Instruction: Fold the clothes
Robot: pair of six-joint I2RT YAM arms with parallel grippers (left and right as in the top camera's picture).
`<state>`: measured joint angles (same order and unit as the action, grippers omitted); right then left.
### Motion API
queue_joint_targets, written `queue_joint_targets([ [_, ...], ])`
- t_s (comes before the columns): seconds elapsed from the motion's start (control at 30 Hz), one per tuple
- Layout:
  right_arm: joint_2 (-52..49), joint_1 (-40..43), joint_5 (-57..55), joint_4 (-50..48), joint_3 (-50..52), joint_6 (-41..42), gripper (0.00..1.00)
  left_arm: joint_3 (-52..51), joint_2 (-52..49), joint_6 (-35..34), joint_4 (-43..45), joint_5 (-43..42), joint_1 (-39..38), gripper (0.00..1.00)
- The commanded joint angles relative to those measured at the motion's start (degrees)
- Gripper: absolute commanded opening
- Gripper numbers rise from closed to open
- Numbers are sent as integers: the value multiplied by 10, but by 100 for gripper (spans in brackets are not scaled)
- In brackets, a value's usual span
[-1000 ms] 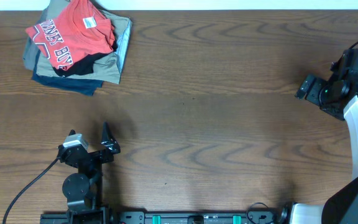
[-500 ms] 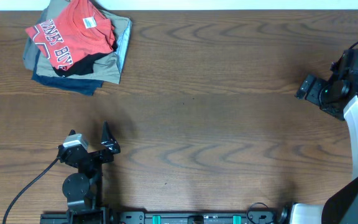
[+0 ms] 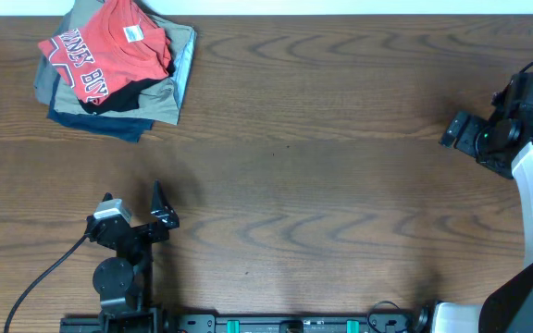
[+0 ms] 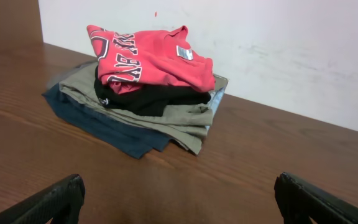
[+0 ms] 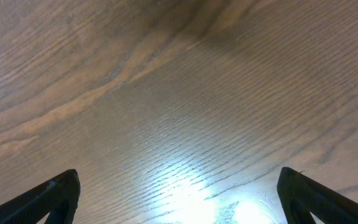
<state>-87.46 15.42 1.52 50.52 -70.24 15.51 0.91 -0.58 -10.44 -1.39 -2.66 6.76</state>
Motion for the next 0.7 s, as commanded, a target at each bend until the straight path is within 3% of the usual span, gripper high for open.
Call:
queue_joint_targets([
  [0.0, 35, 1, 0, 0, -2, 3, 99, -7, 3, 8, -26, 5, 3, 98],
  [0.67, 408, 1, 0, 0, 4, 3, 99, -7, 3, 8, -26, 5, 3, 98],
])
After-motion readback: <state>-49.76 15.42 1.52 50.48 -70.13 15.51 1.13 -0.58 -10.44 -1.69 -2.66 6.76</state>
